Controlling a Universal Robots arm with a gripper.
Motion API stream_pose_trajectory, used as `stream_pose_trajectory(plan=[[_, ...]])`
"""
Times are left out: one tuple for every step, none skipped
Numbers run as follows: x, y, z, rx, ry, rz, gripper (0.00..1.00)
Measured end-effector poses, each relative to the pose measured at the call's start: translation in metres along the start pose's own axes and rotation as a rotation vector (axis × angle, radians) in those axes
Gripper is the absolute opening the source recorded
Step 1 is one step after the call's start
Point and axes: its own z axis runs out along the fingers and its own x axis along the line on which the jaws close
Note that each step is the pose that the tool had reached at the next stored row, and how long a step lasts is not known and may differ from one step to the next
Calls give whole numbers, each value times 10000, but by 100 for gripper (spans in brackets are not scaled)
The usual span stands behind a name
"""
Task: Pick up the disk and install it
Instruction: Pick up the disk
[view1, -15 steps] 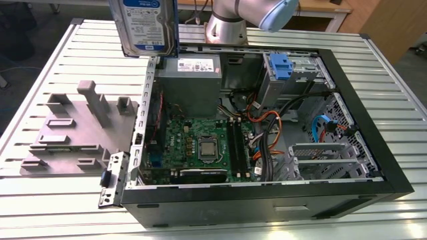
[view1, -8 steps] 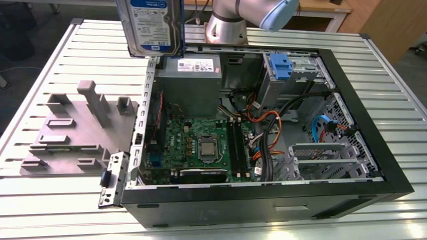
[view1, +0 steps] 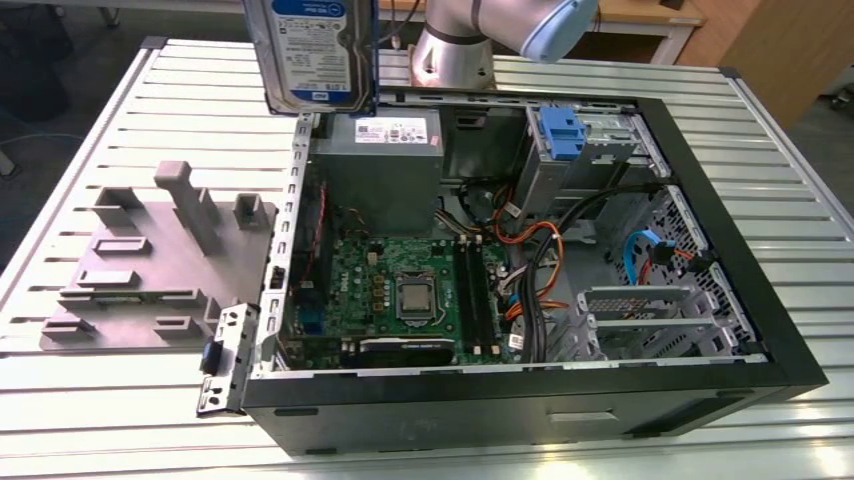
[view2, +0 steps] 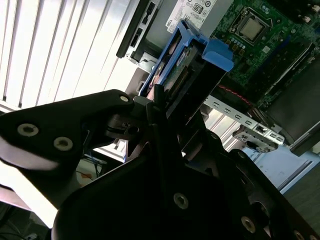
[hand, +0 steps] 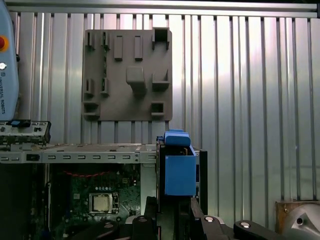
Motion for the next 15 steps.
stream_pose_trajectory(plan=[[0,-12,-1,0,0,0,35],[0,-25,0,0,0,1,35],[-1,-39,-1,0,-1,0,35],[-1,-52,-1,0,0,1,35],[-1,-65,-1,0,0,1,35],[-1,-78,-1,0,-1,1,35],[-1,-92,-2,0,0,0,35],[-1,-107,-2,-1,0,0,35],[-2,-122,-2,0,0,0,35],[-2,-137,-2,0,0,0,35],[-2,-151,-3,-1,0,0,35],[-2,-166,-3,0,0,0,35],[-2,-181,-3,0,0,0,35],[-2,-196,-4,0,0,0,35],[-3,-210,-4,0,0,0,35]])
